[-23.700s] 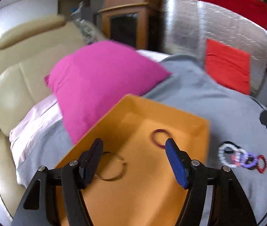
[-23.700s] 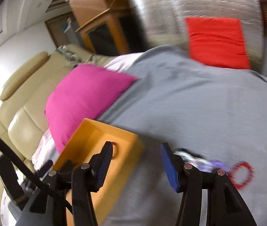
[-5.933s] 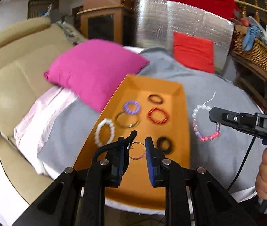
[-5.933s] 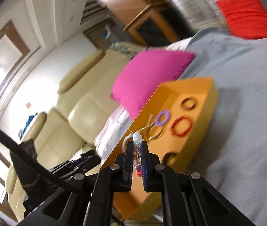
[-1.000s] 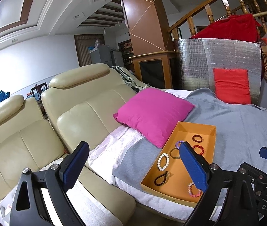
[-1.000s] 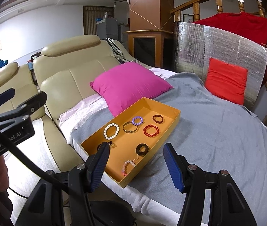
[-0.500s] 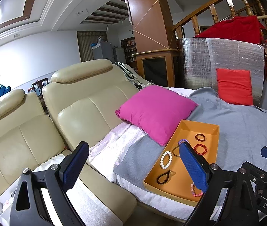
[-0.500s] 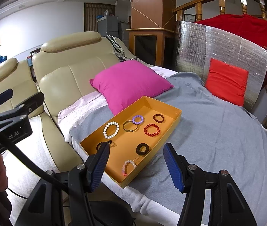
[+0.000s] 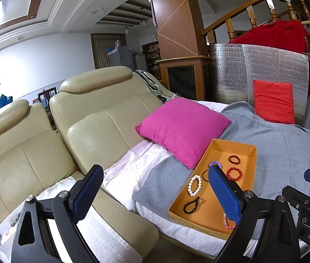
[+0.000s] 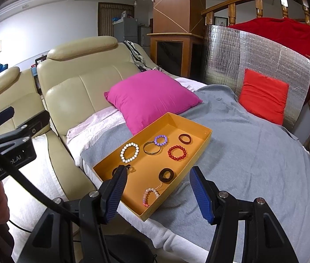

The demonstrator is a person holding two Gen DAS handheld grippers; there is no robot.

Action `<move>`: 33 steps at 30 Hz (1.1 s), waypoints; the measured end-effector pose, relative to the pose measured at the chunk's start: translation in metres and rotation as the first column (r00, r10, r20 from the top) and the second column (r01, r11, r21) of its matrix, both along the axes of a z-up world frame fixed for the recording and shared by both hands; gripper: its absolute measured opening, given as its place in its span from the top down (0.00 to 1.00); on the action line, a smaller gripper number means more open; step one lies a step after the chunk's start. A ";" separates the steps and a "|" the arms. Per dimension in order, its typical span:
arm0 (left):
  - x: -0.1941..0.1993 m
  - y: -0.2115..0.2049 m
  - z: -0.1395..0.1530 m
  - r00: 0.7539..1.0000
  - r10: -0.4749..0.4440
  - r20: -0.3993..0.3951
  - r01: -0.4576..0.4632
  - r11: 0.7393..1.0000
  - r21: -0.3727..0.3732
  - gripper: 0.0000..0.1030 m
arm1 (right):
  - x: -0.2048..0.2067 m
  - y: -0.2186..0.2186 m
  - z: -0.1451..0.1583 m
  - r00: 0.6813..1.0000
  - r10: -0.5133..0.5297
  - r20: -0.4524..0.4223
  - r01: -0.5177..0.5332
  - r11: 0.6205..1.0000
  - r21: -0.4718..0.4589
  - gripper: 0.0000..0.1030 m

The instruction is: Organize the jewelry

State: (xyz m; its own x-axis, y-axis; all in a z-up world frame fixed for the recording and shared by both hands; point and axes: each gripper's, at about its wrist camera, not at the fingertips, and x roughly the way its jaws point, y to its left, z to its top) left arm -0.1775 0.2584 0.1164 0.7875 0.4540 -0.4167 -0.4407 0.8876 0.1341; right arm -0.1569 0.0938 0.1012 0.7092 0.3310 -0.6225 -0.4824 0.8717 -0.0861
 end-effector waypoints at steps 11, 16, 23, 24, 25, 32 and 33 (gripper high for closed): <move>-0.002 0.006 -0.003 1.000 0.012 0.002 -0.012 1.000 -0.014 0.06 | 0.001 0.005 -0.001 1.000 0.003 -0.001 -0.003 1.000 -0.018 0.38; -0.001 0.012 -0.005 1.000 0.018 0.000 -0.018 1.000 -0.023 0.06 | 0.002 0.009 -0.001 1.000 0.008 -0.001 -0.008 1.000 -0.024 0.38; 0.001 0.019 -0.009 1.000 0.026 -0.004 -0.026 0.999 -0.036 0.06 | 0.005 0.015 -0.003 1.000 0.011 -0.004 -0.011 0.999 -0.036 0.38; 0.002 0.021 -0.009 1.000 0.027 -0.005 -0.027 0.999 -0.039 0.06 | 0.005 0.016 -0.003 1.000 0.011 -0.005 -0.012 0.999 -0.037 0.38; 0.002 0.022 -0.010 1.000 0.026 -0.006 -0.026 0.999 -0.042 0.06 | 0.006 0.017 -0.004 1.000 0.011 -0.005 -0.011 0.999 -0.039 0.38; 0.006 0.025 -0.014 1.000 0.018 -0.012 -0.018 0.999 -0.046 0.06 | 0.011 0.023 -0.008 1.000 0.010 -0.018 -0.011 0.998 -0.054 0.38; 0.007 0.026 -0.015 1.000 0.015 -0.015 -0.015 0.999 -0.045 0.06 | 0.013 0.024 -0.009 1.000 0.010 -0.022 -0.011 0.998 -0.057 0.38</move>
State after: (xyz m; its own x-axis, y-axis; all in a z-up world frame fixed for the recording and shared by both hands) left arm -0.1705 0.2841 0.1010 0.7745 0.4462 -0.4484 -0.4525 0.8861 0.1001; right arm -0.1440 0.1181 0.0919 0.6922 0.3017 -0.6556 -0.4936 0.8606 -0.1252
